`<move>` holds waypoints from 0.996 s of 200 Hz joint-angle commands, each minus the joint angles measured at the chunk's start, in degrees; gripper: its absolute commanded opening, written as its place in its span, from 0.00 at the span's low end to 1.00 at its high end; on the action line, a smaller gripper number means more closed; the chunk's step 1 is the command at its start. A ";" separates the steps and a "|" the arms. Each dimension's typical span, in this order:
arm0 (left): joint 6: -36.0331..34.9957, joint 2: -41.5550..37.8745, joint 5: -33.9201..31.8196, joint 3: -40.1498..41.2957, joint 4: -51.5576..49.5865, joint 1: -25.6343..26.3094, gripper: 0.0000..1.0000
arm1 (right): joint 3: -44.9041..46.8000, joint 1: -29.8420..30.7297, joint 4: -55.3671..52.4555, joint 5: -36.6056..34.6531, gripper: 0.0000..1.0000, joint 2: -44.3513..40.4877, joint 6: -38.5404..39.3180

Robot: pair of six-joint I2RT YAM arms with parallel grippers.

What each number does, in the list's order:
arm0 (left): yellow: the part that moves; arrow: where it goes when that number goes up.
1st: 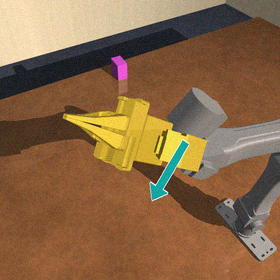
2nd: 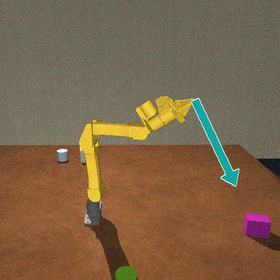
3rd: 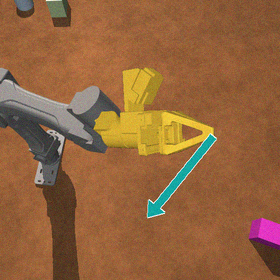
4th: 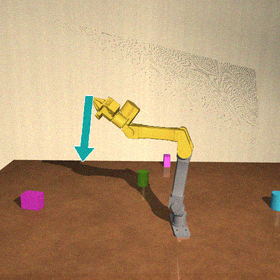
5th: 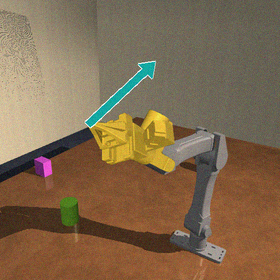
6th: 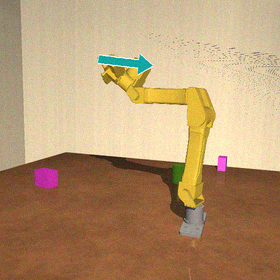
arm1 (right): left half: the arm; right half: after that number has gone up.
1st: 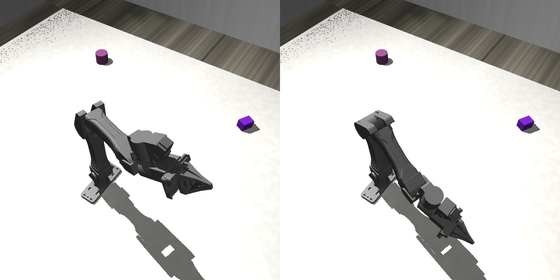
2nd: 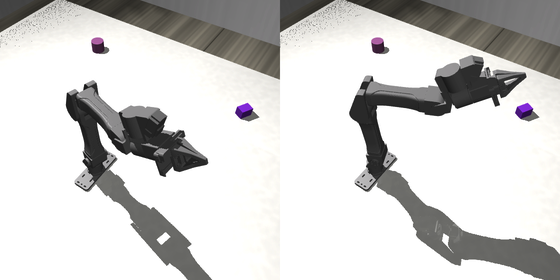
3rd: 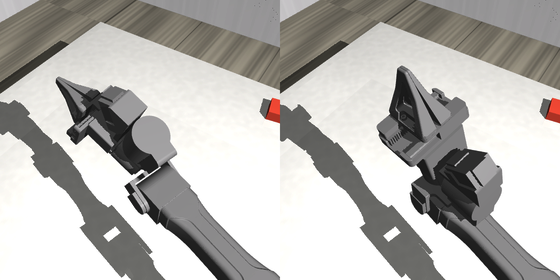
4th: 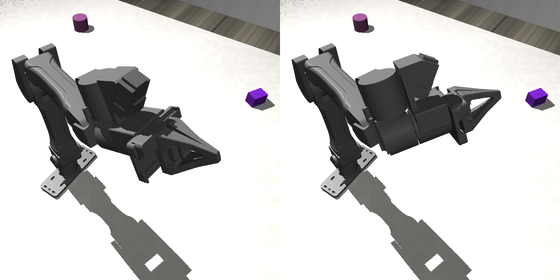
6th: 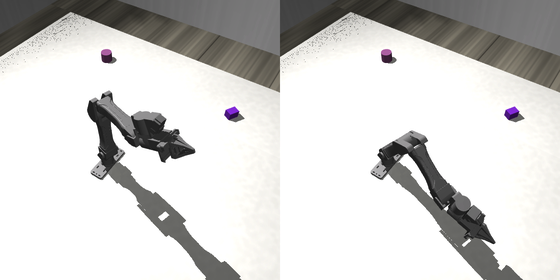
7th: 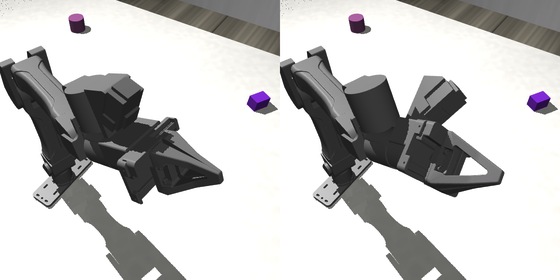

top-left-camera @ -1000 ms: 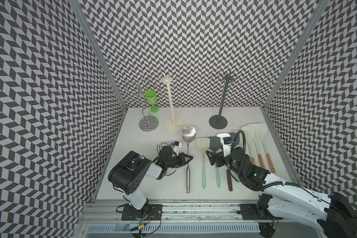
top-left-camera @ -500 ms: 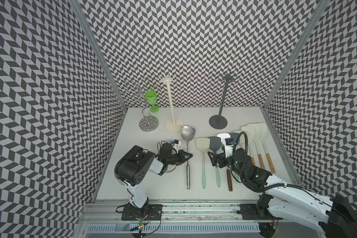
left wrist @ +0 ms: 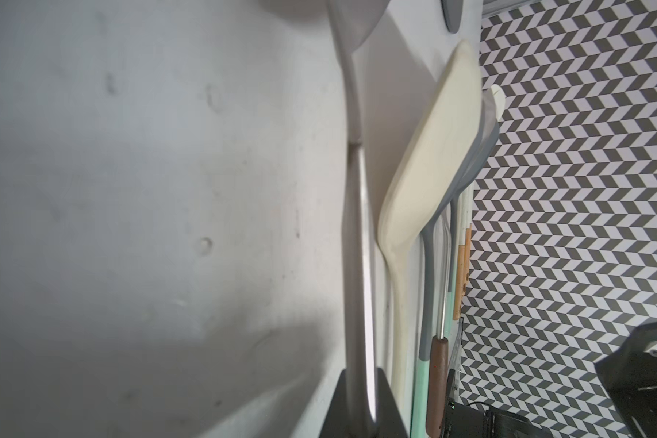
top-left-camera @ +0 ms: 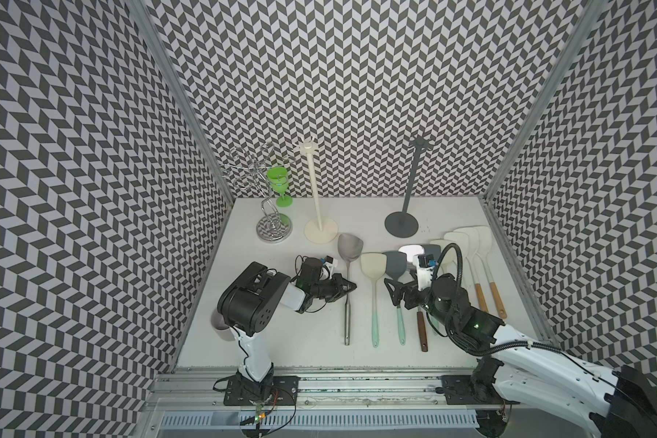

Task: Take the spatula off the kitchen utensil rack
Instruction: Place the spatula at the center of the board, then adjust the spatula at the center of the board.

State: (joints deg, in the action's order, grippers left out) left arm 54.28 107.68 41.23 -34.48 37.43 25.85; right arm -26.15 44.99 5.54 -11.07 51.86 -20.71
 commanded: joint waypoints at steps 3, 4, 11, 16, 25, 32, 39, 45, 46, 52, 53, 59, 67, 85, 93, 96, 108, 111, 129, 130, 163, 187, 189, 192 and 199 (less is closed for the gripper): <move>-1.45 0.69 0.95 -1.76 -0.42 0.00 0.16 | 0.82 -0.54 2.32 0.43 1.00 -1.48 -0.56; -1.41 0.69 0.95 -1.75 -0.42 0.04 0.17 | 0.83 -0.53 2.34 0.39 1.00 -1.49 -0.56; -1.42 0.69 0.85 -1.78 -0.64 0.06 0.20 | 1.01 -0.60 2.30 0.32 1.00 -1.68 -0.56; -1.38 0.69 0.81 -1.82 -0.87 0.10 0.21 | 1.08 -0.68 2.27 0.29 1.00 -1.91 -0.65; -1.42 0.59 0.49 -1.67 -1.17 0.03 0.24 | 1.18 -0.70 2.20 0.50 1.00 -2.10 -0.69; -1.49 0.41 0.21 -1.49 -1.45 0.00 0.27 | 1.37 -0.79 2.35 0.52 1.00 -2.25 -0.67; -1.55 0.26 0.00 -1.52 -1.72 0.01 0.27 | 1.45 -0.91 2.33 0.52 1.00 -2.45 -0.65; -1.63 0.26 -0.10 -1.51 -1.89 0.01 0.28 | 1.45 -0.94 2.32 0.60 1.00 -2.54 -0.65; -1.59 0.30 -0.10 -1.49 -1.91 0.05 0.28 | 1.50 -0.95 2.34 0.65 1.00 -2.55 -0.65; -1.69 0.33 -0.23 -1.59 -2.23 0.05 0.28 | 1.61 -0.96 2.41 0.78 1.00 -2.61 -0.65; -1.75 0.34 -0.25 -1.62 -2.30 0.02 0.28 | 1.62 -0.96 2.43 0.79 1.00 -2.63 -0.69; -1.95 0.34 -0.43 -1.73 -2.72 0.02 0.28 | 1.67 -1.04 2.42 0.79 1.00 -2.66 -0.65; -2.21 0.28 -0.60 -1.89 -3.37 0.05 0.28 | 1.72 -1.05 2.38 0.83 1.00 -2.84 -0.69; -3.14 -0.08 -1.51 -2.27 -5.21 0.06 0.29 | 2.00 -1.18 2.48 0.96 1.00 -3.18 -0.66; -3.89 -0.38 -2.22 -2.51 -6.50 0.10 0.29 | 2.15 -1.27 2.39 0.96 1.00 -3.33 -0.67; -4.06 -0.45 -2.41 -2.61 -6.92 0.16 0.29 | 2.16 -1.33 2.40 0.95 1.00 -3.47 -0.65; -5.17 -0.97 -3.54 -3.03 -9.05 0.16 0.30 | 2.41 -1.39 2.43 1.05 1.00 -3.68 -0.67; -5.42 -1.13 -3.93 -3.12 -9.53 0.17 0.30 | 2.43 -1.40 2.38 1.05 1.00 -3.80 -0.65; -7.49 -2.47 -6.56 -3.88 -13.51 0.20 0.32 | 2.76 -1.64 2.39 1.21 1.00 -4.19 -0.58; -7.64 -2.56 -6.84 -3.95 -13.74 0.23 0.32 | 2.81 -1.65 2.38 1.26 1.00 -4.25 -0.57; -13.39 -5.78 -16.23 -8.16 -25.09 1.82 0.42 | 3.34 -2.01 2.70 1.73 1.00 -4.66 -0.61; -16.78 -6.79 -24.04 -12.63 -33.29 3.94 0.47 | 3.82 -2.23 2.89 2.19 1.00 -5.02 -0.65; -16.96 -6.78 -24.63 -13.05 -33.91 4.12 0.47 | 3.82 -2.27 2.98 2.19 1.00 -5.01 -0.69; -17.26 -6.81 -25.57 -13.52 -34.62 4.40 0.47 | 3.90 -2.28 2.96 2.24 1.00 -5.05 -0.65; -17.93 -6.89 -27.95 -14.82 -36.70 5.16 0.47 | 4.00 -2.36 2.98 2.23 1.00 -5.24 -0.67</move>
State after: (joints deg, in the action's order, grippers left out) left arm 41.67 102.04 24.71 -45.41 12.84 28.80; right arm -22.98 43.20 5.78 -9.50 47.88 -21.06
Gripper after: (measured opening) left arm 0.469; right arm 0.992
